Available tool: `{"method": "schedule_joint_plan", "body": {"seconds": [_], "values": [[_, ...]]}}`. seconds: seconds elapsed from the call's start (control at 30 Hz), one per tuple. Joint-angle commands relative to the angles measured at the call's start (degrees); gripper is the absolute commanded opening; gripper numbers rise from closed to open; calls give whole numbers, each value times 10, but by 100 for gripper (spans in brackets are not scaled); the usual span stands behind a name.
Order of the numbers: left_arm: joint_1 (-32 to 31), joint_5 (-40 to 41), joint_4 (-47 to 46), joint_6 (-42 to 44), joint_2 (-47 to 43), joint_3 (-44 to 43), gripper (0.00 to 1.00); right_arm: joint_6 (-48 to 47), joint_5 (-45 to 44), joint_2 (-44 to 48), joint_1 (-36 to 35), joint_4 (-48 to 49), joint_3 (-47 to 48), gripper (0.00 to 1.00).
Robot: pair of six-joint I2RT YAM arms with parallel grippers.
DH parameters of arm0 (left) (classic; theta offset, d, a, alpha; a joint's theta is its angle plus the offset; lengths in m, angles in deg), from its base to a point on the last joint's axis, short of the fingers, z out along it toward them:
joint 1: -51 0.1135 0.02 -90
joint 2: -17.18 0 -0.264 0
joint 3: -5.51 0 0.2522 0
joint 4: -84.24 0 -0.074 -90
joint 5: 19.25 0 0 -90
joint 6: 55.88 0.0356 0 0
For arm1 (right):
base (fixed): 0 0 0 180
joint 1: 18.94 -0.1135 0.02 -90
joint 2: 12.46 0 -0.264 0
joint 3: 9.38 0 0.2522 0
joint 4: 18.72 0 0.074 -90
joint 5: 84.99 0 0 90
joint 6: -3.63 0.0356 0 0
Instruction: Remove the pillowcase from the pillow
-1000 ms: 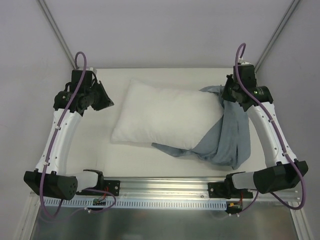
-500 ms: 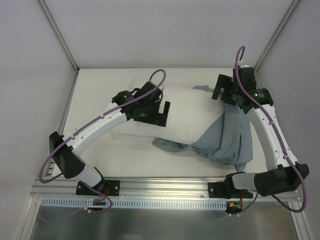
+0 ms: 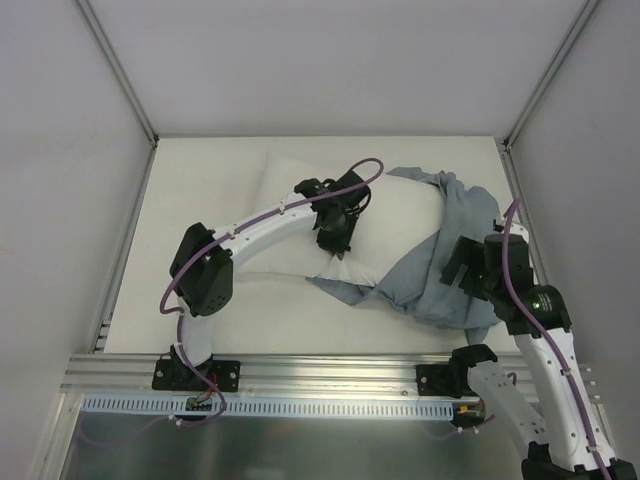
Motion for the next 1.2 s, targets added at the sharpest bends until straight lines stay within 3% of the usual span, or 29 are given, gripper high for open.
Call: {"method": "schedule_joint_plan", "body": {"seconds": [0.0,0.1,0.2,0.37,0.43,0.47,0.5,0.57,0.8,1.0,1.17], "values": [[54,-36,-31,-25,-2,-9,0,84,25,46,-18,-15,-57,96],[86,-69,-63,-48,-38,27,0,129,61,111,-37,32,-120,96],[116,-90,-67,-53,-61,41,0,150,76,101,-63,42,-144,96],[143,-95,-67,-56,-93,52,0,204,9,86,-146,75,-193,99],[159,-104,-67,-57,-109,57,0,220,14,82,-171,118,-211,80],[164,-111,-67,-54,-114,60,0,221,15,73,-180,132,-221,66],[171,-115,-67,-49,-128,64,0,221,12,67,-182,146,-219,32],[190,-115,-67,-42,-145,77,0,213,-5,55,-184,147,-206,1],[278,-127,-67,-31,-241,146,0,96,-160,11,-181,66,-41,1],[350,-148,-67,-13,-289,174,0,19,-196,-4,-100,48,128,1],[431,-185,-66,6,-334,208,0,-3,-213,-12,-39,42,123,1]]}}
